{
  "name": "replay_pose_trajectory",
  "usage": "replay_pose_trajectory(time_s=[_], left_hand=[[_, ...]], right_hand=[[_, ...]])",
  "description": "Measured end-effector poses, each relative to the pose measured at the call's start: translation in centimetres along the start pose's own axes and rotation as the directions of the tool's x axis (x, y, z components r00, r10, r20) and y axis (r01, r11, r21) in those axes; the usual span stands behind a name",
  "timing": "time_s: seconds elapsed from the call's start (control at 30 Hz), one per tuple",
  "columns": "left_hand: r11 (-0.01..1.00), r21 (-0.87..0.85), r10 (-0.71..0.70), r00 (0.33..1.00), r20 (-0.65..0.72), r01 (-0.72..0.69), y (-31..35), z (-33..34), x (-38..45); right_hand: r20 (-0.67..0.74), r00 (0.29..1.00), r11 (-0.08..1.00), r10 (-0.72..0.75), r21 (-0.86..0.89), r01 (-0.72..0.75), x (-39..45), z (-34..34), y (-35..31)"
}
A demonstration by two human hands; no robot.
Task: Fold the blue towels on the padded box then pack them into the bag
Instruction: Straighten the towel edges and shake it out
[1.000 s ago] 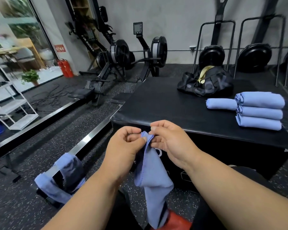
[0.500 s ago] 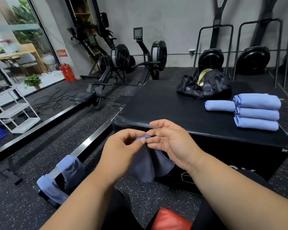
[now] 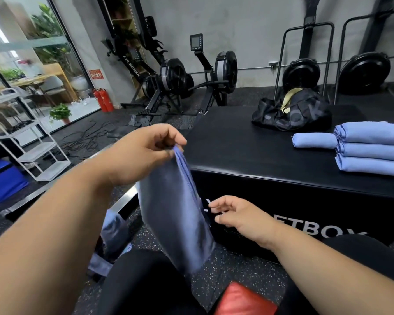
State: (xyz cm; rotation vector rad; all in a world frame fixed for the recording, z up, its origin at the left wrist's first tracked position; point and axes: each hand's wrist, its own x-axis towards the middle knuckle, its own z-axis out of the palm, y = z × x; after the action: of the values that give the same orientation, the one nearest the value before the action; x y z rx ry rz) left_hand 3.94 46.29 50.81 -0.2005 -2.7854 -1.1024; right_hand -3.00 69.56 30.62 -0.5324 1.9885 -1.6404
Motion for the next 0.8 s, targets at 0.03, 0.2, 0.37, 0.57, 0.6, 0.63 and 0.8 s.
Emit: replay_pose_trajectory(time_s=[0.03,0.2,0.37,0.57,0.6,0.63,0.8], left_hand=[[0.997,0.076,0.021,0.999,0.037,-0.024,0.6,-0.6,0.1],[0.944,0.318,0.072,0.994,0.077,-0.093,2.6,-2.8,0.1],[0.932,0.348,0.127,0.991,-0.048,-0.103,3.0,-3.8,0.0],[0.960,0.266,0.149,0.963,-0.223,-0.087,2.4,-3.8,0.7],[0.962,0.260,0.150,0.959,-0.240,-0.085,2.3,-3.8,0.8],[0.962,0.257,0.155,0.955,-0.252,-0.088,2.4,-3.9,1.0],[0.972,0.209,0.166,0.935,-0.313,-0.103,3.1,-4.5,1.4]], right_hand=[[0.000,1.000,0.999,-0.009,-0.044,0.009,0.1,0.2,0.3],[-0.009,0.997,0.970,-0.079,-0.230,0.074,0.1,0.8,0.3],[-0.002,0.984,0.943,-0.176,-0.287,0.168,-0.4,1.6,-0.2],[-0.028,0.945,0.926,-0.326,-0.212,0.313,-1.0,1.4,-0.2],[-0.044,0.939,0.928,-0.341,-0.178,0.328,-1.1,1.4,-0.3],[-0.069,0.934,0.929,-0.352,-0.152,0.339,-1.2,1.3,-0.2],[-0.200,0.889,0.907,-0.411,-0.186,0.377,-2.4,1.5,0.7]])
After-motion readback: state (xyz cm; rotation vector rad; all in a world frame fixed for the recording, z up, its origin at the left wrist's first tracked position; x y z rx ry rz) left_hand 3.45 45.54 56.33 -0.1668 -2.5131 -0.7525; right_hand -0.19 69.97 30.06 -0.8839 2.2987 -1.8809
